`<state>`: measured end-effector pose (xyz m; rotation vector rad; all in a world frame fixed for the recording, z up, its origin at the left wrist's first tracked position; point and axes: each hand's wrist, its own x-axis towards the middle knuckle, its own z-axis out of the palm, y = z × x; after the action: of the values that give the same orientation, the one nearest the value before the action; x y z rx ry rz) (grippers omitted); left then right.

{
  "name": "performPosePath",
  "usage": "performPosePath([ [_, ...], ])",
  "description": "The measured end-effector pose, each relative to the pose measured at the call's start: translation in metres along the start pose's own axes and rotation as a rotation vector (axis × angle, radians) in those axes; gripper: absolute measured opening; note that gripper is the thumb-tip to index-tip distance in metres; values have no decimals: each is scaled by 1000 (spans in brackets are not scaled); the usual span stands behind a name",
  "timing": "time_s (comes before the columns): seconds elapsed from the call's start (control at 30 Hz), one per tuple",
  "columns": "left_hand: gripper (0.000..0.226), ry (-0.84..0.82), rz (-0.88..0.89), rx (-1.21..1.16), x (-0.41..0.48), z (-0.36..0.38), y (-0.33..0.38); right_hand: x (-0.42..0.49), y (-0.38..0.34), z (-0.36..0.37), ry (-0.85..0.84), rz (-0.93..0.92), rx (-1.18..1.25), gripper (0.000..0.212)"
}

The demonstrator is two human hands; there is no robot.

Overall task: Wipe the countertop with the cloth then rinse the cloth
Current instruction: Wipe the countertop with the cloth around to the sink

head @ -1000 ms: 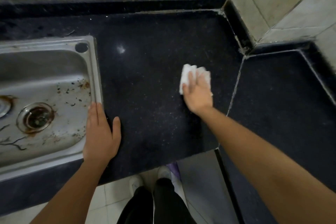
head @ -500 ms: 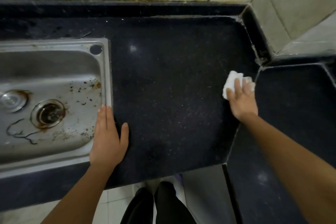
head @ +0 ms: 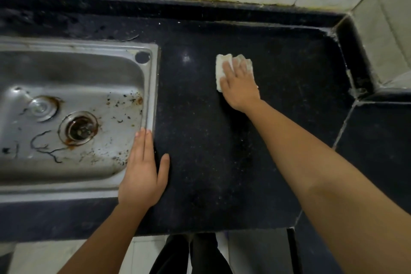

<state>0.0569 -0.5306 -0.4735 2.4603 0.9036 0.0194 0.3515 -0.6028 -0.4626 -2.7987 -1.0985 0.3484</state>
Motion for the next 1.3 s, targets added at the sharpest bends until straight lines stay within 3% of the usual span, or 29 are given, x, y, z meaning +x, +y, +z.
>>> performPosePath([
  [0.27,77,-4,-23,-43,-1,-1,0,-85,-35,25,-117,-551,26,51],
  [0.4,77,-9,-20,-57,-2,-5,1,-153,-9,35,-164,-653,55,52],
  [0.53,74,-1,-21,-29,-4,-6,3,-197,47,27,-117,-458,14,52],
  [0.7,76,0,-2,-35,-4,-6,-1,-236,96,19,0,51,33,57],
  [0.87,75,-59,49,-137,-6,-9,-7,-272,68,35,74,495,133,54],
  [0.97,67,-139,113,-200,-10,-15,-15,-281,31,54,127,666,92,58],
  [1.1,56,-143,272,-138,-29,-33,-48,-291,-48,71,157,700,127,57],
  [1.2,56,-186,294,-37,-45,-50,-86,-294,-118,86,171,548,148,68],
  [1.3,65,-189,295,90,-54,-65,-120,-296,-178,100,156,317,102,60],
])
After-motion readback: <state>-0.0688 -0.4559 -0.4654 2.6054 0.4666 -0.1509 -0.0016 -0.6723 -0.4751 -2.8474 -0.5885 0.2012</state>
